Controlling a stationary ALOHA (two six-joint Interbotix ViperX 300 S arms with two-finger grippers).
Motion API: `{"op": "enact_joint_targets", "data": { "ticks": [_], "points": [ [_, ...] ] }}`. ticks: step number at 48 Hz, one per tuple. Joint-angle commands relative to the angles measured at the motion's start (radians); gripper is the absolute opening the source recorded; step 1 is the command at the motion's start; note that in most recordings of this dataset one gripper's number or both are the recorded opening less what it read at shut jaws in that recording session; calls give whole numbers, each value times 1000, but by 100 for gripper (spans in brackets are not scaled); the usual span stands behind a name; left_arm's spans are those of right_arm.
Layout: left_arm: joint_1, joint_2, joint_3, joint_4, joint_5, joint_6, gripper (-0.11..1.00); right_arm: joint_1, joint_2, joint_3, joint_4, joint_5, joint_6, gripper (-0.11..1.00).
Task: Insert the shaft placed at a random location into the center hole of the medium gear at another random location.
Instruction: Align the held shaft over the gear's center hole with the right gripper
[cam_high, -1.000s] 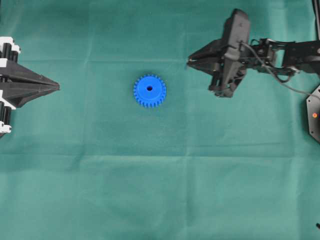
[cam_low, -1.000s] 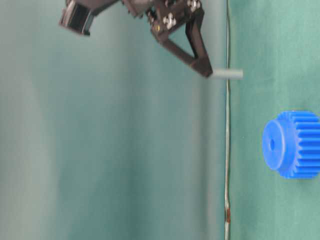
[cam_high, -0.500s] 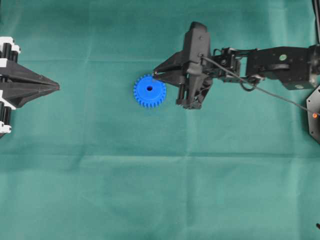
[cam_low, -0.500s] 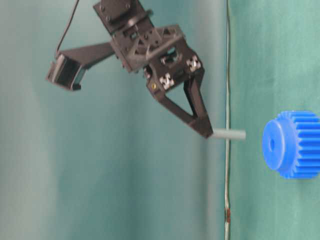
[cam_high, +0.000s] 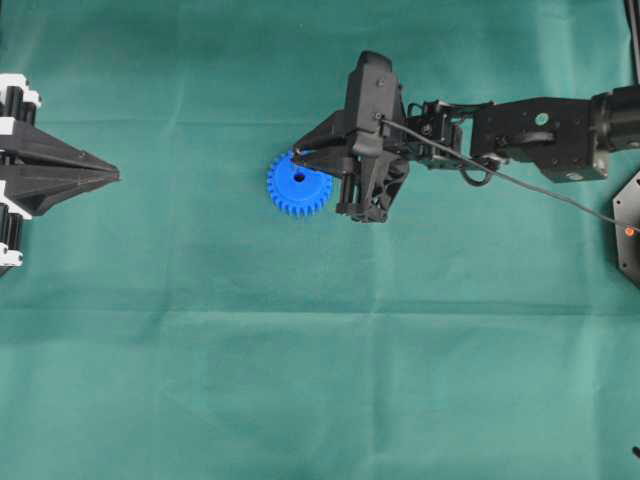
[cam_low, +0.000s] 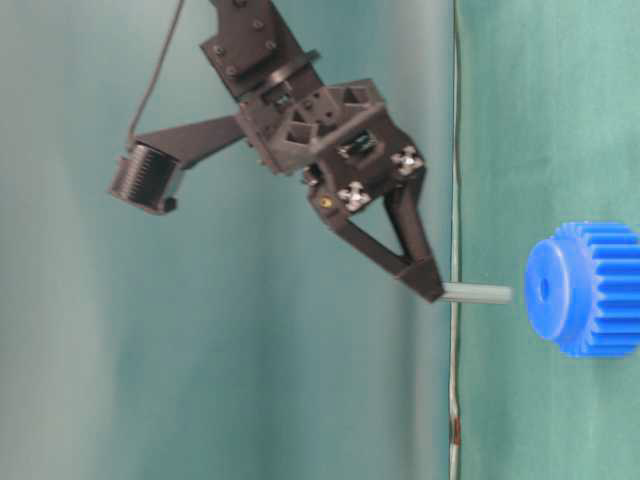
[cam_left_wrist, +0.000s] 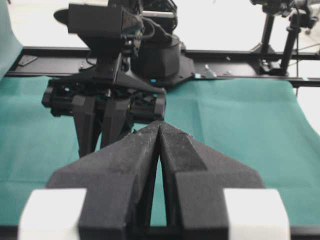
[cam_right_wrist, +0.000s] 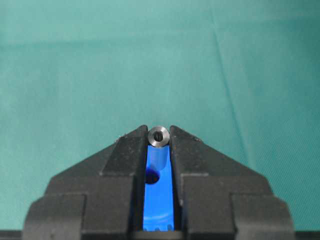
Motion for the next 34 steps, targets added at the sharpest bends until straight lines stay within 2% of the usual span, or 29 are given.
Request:
{"op": "enact_joint_targets", "data": {
  "ticks": [1,22,34],
  "points": [
    [-2,6,-26,3,-5,-2,0,0,5,-34,5,-18,-9,13],
    [-2,6,-26,2,-5,-2,0,0,23,-34,8,-25,-5,13],
    [-2,6,-26,3,-5,-2,0,3,-23,-43,8,-9,-6,13]
  ]
}}
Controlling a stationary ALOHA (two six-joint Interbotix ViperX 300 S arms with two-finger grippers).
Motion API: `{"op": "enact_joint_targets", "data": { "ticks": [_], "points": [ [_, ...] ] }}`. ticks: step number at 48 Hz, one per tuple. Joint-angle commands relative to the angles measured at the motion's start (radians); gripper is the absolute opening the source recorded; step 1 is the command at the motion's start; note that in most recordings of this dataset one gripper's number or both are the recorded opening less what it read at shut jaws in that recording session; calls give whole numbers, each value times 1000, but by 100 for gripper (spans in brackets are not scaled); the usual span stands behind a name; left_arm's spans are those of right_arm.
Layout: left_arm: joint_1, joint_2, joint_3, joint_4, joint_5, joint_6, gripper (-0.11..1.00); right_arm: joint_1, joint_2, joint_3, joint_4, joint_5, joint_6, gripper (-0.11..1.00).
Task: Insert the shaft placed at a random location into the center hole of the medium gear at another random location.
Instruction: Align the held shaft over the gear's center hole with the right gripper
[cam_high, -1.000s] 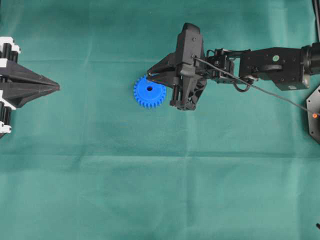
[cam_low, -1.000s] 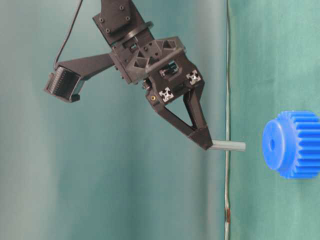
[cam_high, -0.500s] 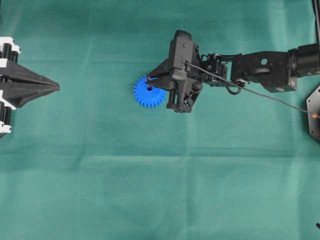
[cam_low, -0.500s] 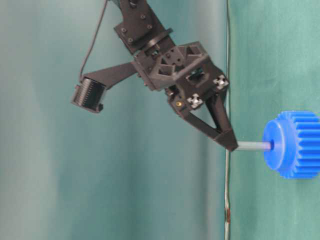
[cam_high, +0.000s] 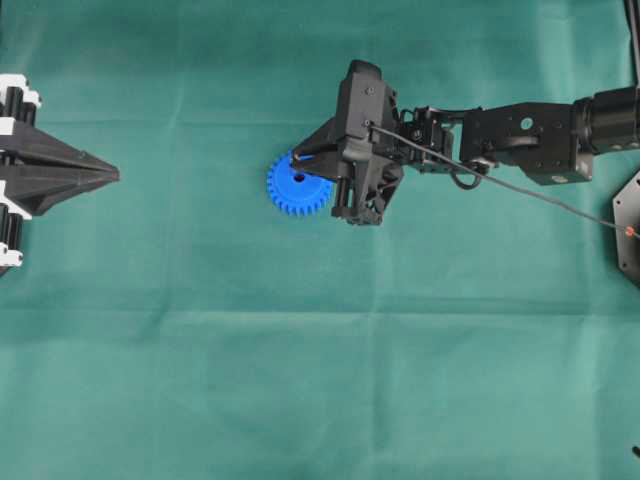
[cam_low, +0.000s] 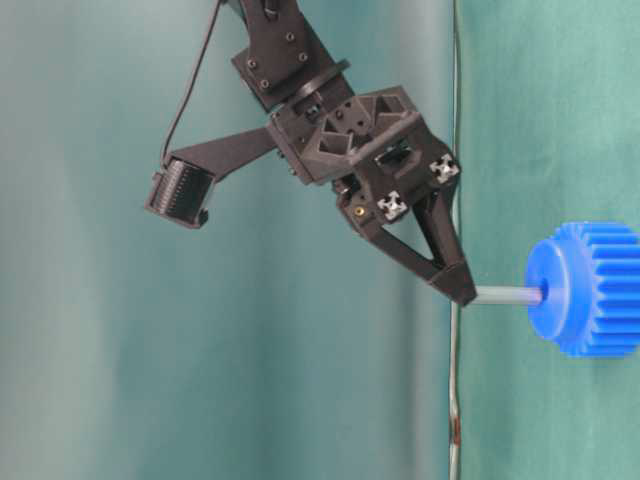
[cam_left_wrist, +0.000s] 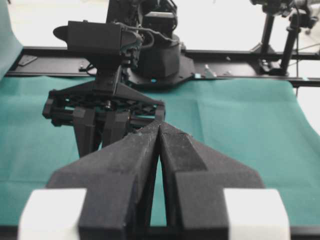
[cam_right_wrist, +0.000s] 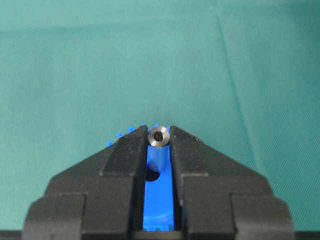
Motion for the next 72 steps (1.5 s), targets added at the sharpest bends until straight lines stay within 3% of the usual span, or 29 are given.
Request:
{"op": "enact_joint_targets", "data": {
  "ticks": [1,38,60,72],
  "points": [
    [-2,8,-25,3,-5,-2,0,5,-52,-35,5,2,-6,13],
    [-2,8,-23,3,-5,-2,0,25,18,-31,8,12,-3,13],
    [-2,8,-25,3,-5,-2,0,9,-46,-17,0,14,-14,13],
    [-2,8,-23,3,-5,-2,0,8,-11,-20,2,6,-11,13]
  ]
}}
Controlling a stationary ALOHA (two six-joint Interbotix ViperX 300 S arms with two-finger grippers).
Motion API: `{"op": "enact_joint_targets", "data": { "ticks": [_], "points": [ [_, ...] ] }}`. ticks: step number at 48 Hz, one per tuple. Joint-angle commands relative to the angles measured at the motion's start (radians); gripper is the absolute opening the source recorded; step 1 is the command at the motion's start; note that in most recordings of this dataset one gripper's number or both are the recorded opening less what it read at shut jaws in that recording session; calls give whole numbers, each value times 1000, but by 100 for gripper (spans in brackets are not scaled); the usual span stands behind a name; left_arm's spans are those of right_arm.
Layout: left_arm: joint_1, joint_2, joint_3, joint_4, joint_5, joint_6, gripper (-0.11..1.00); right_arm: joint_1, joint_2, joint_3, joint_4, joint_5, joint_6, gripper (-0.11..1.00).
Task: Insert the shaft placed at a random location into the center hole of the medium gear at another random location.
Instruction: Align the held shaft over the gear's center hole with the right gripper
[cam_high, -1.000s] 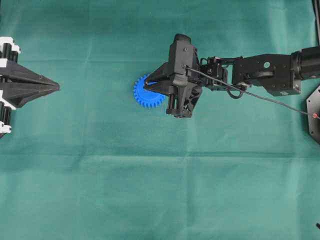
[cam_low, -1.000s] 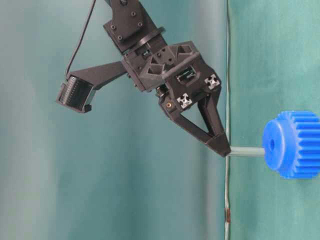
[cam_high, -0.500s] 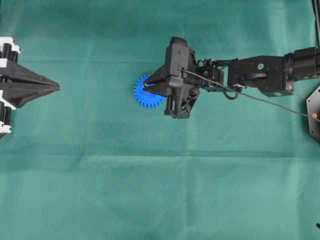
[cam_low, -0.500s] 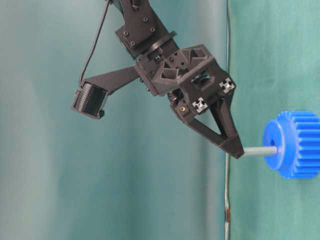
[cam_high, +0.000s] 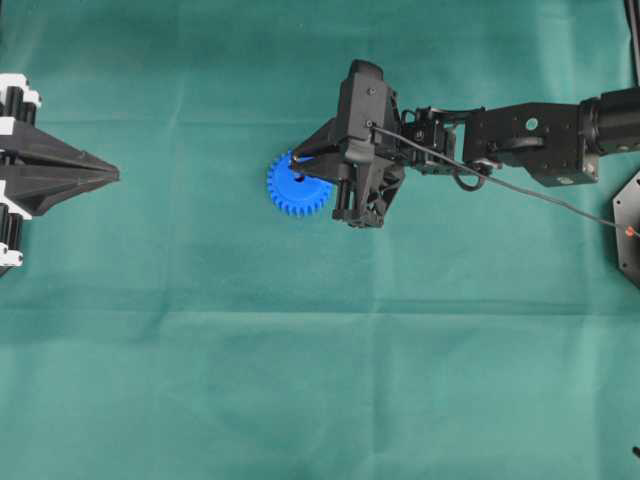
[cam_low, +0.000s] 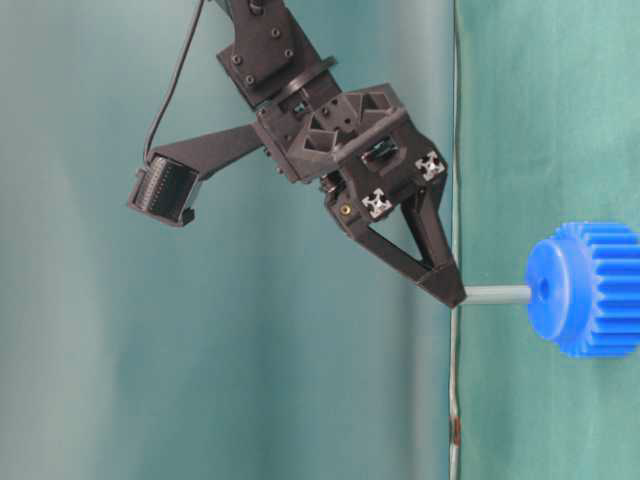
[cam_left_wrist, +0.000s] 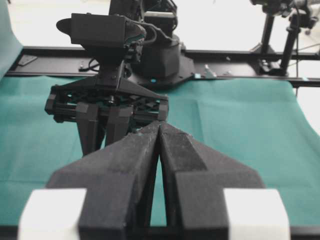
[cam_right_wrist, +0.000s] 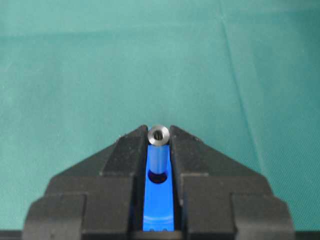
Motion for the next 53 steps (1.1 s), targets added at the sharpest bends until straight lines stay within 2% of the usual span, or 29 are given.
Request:
{"op": "enact_joint_targets", "data": {
  "ticks": [1,53],
  "points": [
    [-2,6,-23,2,-5,0,0,-2,2,-18,2,-9,-9,13],
    [-2,6,-23,2,0,0,0,2,100,-17,8,-38,6,13]
  ]
}}
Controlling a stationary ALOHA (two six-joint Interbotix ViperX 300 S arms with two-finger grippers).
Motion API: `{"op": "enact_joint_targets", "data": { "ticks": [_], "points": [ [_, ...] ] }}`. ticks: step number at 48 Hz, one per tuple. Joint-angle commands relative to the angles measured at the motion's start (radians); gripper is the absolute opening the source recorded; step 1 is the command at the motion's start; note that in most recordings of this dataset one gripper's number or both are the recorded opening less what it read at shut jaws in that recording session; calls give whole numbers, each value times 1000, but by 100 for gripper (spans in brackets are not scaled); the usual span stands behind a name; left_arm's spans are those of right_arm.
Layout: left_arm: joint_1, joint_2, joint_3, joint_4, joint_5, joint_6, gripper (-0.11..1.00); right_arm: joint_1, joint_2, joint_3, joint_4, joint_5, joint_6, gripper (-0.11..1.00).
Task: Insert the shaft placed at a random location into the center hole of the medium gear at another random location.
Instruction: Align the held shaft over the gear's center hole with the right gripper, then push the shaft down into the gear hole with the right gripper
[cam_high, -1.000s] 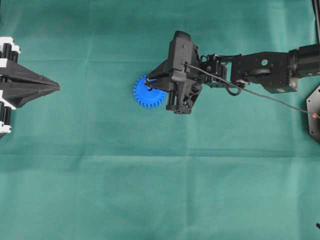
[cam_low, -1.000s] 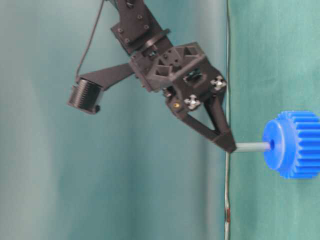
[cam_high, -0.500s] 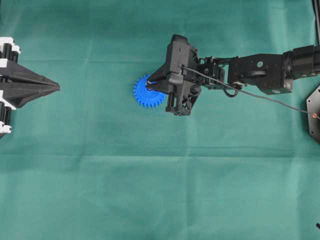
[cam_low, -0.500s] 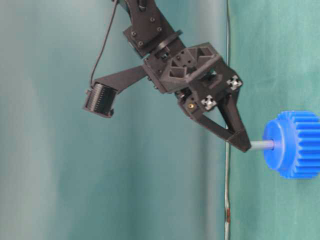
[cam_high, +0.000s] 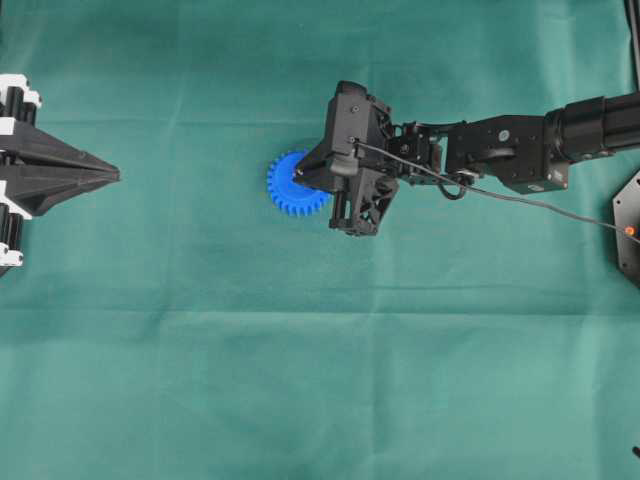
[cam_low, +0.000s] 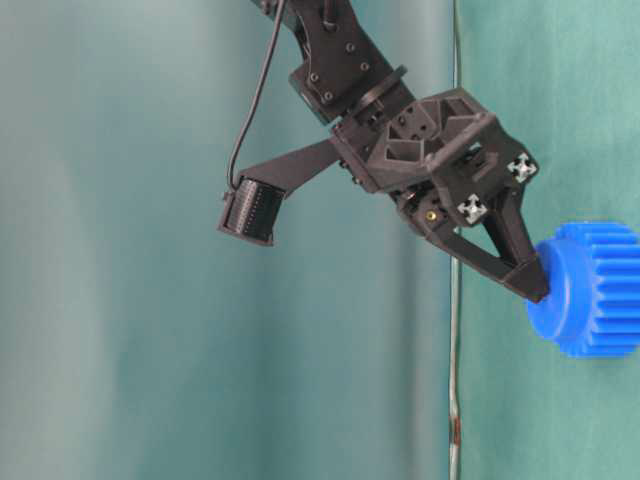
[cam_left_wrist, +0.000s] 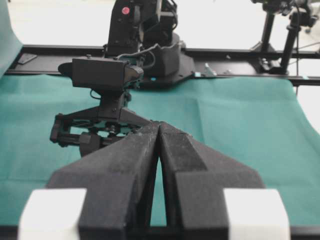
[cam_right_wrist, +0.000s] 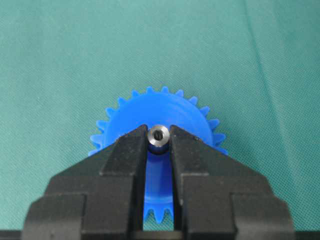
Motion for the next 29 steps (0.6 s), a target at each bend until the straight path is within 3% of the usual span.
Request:
{"op": "enact_joint_targets", "data": {
  "ticks": [1,29],
  "points": [
    [0,6,-25,2,-5,0,0,2,-12,-17,5,-12,5,13],
    [-2,8,-25,2,-5,-2,0,2,-12,-21,8,-14,14,17]
  ]
}}
